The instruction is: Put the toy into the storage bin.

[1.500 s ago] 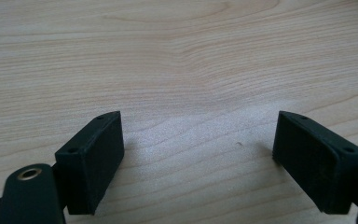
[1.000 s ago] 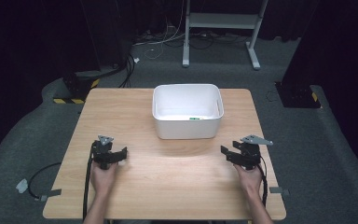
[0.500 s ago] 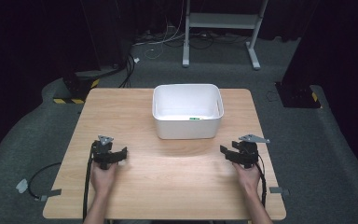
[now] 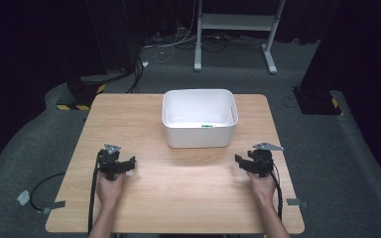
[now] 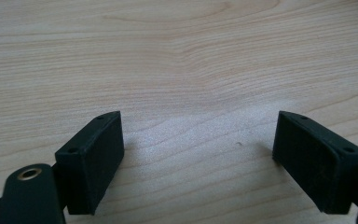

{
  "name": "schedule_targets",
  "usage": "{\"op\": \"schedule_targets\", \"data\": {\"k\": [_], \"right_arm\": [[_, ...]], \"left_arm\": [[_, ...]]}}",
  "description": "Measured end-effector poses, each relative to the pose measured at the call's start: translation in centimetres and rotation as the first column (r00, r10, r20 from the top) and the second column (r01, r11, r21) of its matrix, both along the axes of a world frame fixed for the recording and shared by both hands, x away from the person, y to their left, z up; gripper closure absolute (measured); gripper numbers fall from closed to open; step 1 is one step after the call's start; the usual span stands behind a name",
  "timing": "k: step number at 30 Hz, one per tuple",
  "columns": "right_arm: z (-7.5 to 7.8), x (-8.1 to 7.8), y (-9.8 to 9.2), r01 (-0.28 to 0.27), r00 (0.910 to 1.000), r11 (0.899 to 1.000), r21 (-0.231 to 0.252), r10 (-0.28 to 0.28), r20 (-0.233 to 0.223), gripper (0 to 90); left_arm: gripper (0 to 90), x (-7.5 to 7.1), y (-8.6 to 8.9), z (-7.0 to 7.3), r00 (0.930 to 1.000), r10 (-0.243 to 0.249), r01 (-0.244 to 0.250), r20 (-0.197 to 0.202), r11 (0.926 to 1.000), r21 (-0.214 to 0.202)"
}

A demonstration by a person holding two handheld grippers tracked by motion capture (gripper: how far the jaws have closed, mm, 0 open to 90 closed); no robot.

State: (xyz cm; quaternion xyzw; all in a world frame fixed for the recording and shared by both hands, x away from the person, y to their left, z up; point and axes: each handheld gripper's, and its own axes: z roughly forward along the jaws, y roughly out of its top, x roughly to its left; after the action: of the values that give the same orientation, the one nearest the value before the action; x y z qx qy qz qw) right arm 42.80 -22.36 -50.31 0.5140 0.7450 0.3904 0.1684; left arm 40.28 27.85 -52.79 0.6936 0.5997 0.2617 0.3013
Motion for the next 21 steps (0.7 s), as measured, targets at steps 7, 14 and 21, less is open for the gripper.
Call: {"op": "schedule_targets", "data": {"k": [7,14,21], "right_arm": [[-0.5,0.3,0.3,0.009,0.9999,0.999,-0.049,-0.010,-0.004,37.9],[-1.0,0.6,0.6,0.010,0.9998,0.996,-0.089,-0.011,-0.019,37.8],[-1.4,0.9,1.1,0.001,0.9997,0.990,-0.144,-0.004,-0.024,37.8]], "left_arm": [[16.6,0.0,0.0,0.0,1.0000,0.000,0.000,0.000,1.0000,0.000],[16.6,0.0,0.0,0.0,1.0000,0.000,0.000,0.000,1.0000,0.000],[16.6,0.0,0.0,0.0,1.0000,0.000,0.000,0.000,1.0000,0.000]]}}
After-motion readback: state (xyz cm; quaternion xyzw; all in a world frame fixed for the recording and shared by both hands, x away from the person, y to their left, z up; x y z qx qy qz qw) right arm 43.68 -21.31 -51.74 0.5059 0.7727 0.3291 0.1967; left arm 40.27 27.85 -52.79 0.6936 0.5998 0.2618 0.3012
